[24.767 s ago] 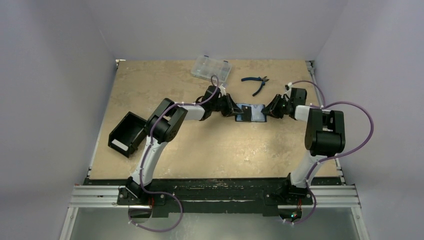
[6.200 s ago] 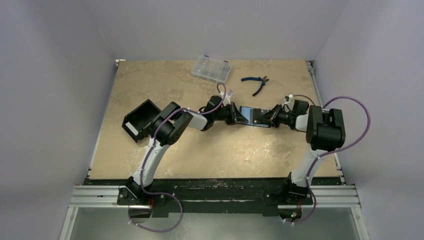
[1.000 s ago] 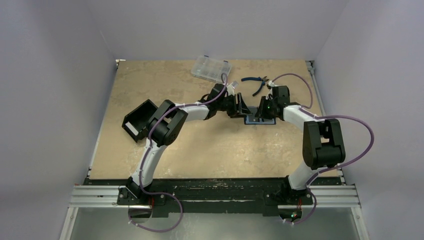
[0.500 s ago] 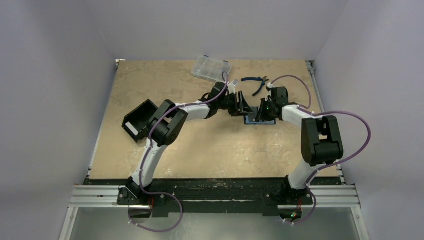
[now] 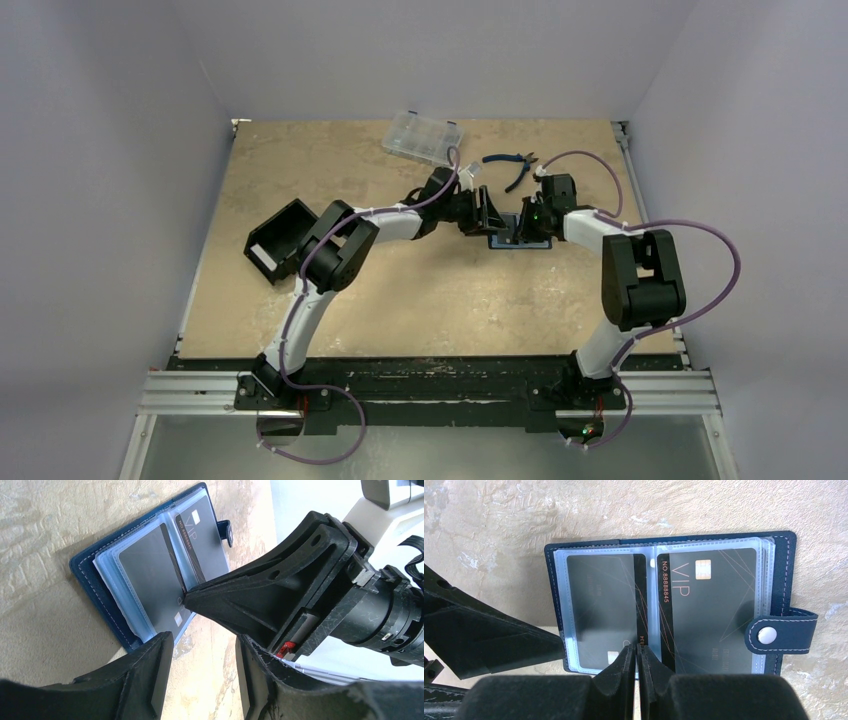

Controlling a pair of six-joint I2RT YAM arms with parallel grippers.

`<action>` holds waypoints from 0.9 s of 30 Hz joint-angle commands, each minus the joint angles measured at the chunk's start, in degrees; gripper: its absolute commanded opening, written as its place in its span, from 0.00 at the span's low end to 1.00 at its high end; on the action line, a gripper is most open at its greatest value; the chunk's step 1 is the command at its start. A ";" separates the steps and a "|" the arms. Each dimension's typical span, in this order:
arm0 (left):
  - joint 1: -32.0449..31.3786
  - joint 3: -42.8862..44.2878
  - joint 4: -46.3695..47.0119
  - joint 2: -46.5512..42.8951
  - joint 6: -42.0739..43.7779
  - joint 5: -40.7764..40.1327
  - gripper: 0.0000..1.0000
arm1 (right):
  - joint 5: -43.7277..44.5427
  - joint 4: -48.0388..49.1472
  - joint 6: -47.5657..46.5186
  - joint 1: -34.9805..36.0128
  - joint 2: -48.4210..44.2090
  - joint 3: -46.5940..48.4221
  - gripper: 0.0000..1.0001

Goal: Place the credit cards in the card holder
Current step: Insert the credit card into the card slot.

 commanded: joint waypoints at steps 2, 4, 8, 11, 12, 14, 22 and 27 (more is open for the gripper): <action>-0.69 2.84 -0.21 0.54 0.78 -1.29 0.53 | 0.60 0.55 0.21 -0.52 0.84 -0.26 0.13; -0.80 2.91 -0.47 0.70 0.98 -1.69 0.53 | 0.29 0.82 0.34 -0.81 0.92 -0.46 0.12; -0.97 2.80 -0.92 1.07 1.39 -3.05 0.53 | -0.14 0.93 0.44 -1.36 1.10 -0.90 0.10; -1.26 2.89 -1.62 1.04 1.76 -4.24 0.53 | -0.59 0.92 0.35 -1.66 1.18 -1.17 0.08; -1.29 2.81 -2.04 0.93 2.18 -4.84 0.53 | -0.66 0.92 0.30 -1.68 1.25 -1.15 0.08; -1.50 2.80 -3.48 0.37 3.48 -6.52 0.53 | -0.79 0.74 0.19 -1.77 1.57 -1.02 0.07; -2.26 1.55 -5.33 -0.72 4.84 -9.86 0.57 | -1.29 0.89 0.08 -1.85 1.72 -0.85 0.06; -2.37 1.10 -5.57 -1.00 5.00 -10.72 0.58 | -1.48 0.85 0.02 -1.90 1.72 -0.93 0.05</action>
